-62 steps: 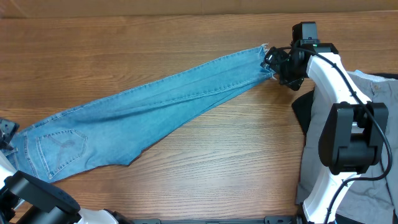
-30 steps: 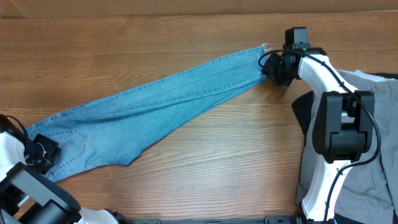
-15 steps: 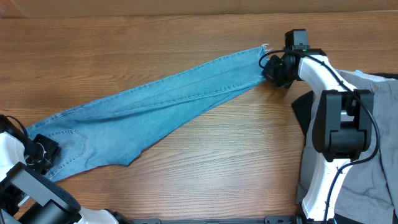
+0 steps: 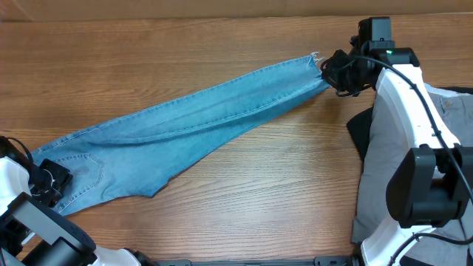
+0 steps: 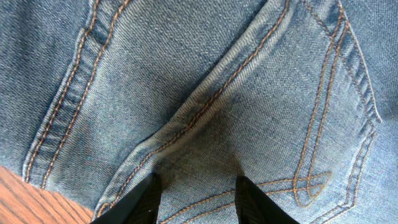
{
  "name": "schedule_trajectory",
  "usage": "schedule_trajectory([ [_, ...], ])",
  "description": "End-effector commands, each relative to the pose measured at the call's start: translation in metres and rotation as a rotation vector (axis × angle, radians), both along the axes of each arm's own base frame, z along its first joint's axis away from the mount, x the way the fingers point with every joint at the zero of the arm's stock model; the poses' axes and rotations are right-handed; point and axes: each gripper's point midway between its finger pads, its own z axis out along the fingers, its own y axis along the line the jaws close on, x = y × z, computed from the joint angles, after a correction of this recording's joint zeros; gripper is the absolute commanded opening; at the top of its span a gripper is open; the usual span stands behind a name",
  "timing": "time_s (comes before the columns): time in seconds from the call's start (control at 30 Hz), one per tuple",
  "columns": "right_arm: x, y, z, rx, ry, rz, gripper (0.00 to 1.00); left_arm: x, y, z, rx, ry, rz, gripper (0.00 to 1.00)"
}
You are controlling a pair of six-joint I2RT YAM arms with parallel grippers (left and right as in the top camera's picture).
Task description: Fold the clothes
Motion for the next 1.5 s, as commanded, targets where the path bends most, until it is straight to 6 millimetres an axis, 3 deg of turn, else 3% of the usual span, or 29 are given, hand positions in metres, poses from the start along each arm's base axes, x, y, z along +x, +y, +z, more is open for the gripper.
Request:
schedule_trajectory([
  [0.0,-0.004,0.012,0.021,0.115,-0.001,-0.022,0.04,0.001,-0.003,-0.003,-0.008,0.004,-0.026,0.41],
  [0.17,0.009,0.013,0.028,0.177,-0.013,-0.129,0.04,0.001,-0.003,-0.003,-0.008,0.003,-0.026,0.41],
  [0.27,0.038,-0.003,0.033,0.175,-0.093,-0.29,0.05,0.001,-0.003,-0.003,-0.007,0.002,-0.026,0.42],
  [0.3,0.062,-0.011,0.039,0.146,-0.196,-0.324,0.21,0.002,-0.003,-0.003,-0.005,0.0,-0.026,0.41],
  [0.37,0.092,-0.012,0.049,0.118,-0.346,-0.276,0.72,0.002,-0.003,-0.003,-0.005,0.0,-0.026,0.42],
  [0.43,0.101,-0.009,0.051,0.144,-0.379,-0.259,0.87,0.001,-0.003,-0.003,-0.008,0.003,-0.026,0.43],
  [0.53,0.097,-0.015,0.042,0.114,-0.352,-0.247,0.92,0.0,-0.004,-0.003,-0.012,0.006,-0.027,0.43],
  [0.77,0.062,-0.031,-0.004,-0.087,-0.183,-0.144,0.88,0.002,-0.004,-0.003,-0.013,-0.003,-0.027,0.46],
  [0.9,0.049,-0.033,-0.032,-0.15,-0.106,-0.056,0.72,0.002,-0.004,-0.003,-0.013,-0.002,-0.027,0.46],
  [1.0,0.045,-0.041,-0.054,-0.197,-0.051,-0.072,0.66,0.002,-0.004,-0.003,-0.013,-0.002,-0.027,0.46],
  [1.07,0.044,-0.041,-0.072,-0.196,-0.016,-0.068,0.43,0.001,-0.005,-0.003,-0.015,0.0,-0.027,0.46],
  [1.1,0.044,-0.039,-0.078,-0.187,-0.005,-0.062,0.35,0.001,-0.005,-0.003,-0.015,0.0,-0.027,0.46],
  [1.13,0.045,-0.031,-0.086,-0.151,0.0,-0.03,0.2,0.001,-0.005,-0.003,-0.015,0.001,-0.027,0.46],
  [1.3,0.055,-0.009,-0.097,-0.096,-0.032,0.027,0.05,0.001,-0.005,-0.003,-0.015,0.001,-0.027,0.47],
  [1.47,0.067,0.003,-0.12,-0.032,-0.015,-0.077,0.04,0.001,-0.005,-0.003,-0.016,0.001,-0.027,0.47],
])
